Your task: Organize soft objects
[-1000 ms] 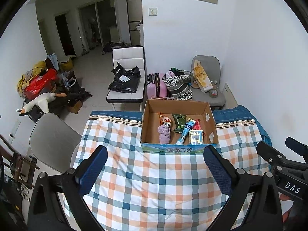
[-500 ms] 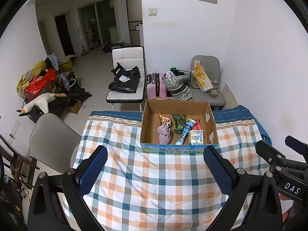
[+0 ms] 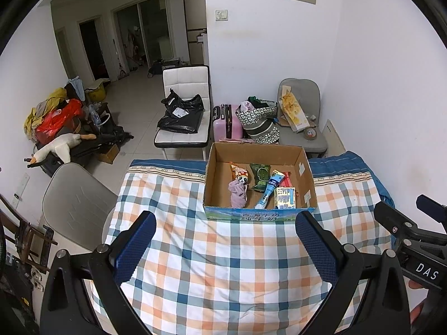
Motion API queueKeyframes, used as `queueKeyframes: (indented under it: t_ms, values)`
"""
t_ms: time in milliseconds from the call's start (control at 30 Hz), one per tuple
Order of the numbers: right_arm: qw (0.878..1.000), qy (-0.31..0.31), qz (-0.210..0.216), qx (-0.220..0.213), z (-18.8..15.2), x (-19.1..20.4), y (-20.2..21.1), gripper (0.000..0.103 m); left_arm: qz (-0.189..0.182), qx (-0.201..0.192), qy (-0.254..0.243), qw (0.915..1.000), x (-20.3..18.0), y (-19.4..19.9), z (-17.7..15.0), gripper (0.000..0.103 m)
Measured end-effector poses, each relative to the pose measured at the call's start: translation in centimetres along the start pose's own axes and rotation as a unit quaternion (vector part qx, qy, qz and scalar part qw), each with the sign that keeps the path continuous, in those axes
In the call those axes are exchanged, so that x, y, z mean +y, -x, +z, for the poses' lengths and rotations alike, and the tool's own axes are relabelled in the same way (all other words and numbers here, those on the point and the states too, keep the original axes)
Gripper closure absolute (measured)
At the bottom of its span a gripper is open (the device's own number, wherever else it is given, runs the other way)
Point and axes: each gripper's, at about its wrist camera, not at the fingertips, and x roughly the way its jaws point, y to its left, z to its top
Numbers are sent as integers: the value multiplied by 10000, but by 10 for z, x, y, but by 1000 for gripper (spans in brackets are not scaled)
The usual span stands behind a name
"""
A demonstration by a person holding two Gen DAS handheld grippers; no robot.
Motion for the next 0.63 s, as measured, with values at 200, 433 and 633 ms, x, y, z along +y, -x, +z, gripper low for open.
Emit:
queueKeyframes:
  t_ms: [200,433,633]
  values:
    - [10000,7,-10,-12,-1,-1,0,1,-20,-13,-21,10000,0,-1,0,1]
    - [10000,-14,-5,-46,0,-3,-1,1,-23,-5,-25,10000,1,-2,1,1]
    - [10000,-25,-15,-71,-1,-5,0,1,-41,-15,-27,10000,1,-4,3,1]
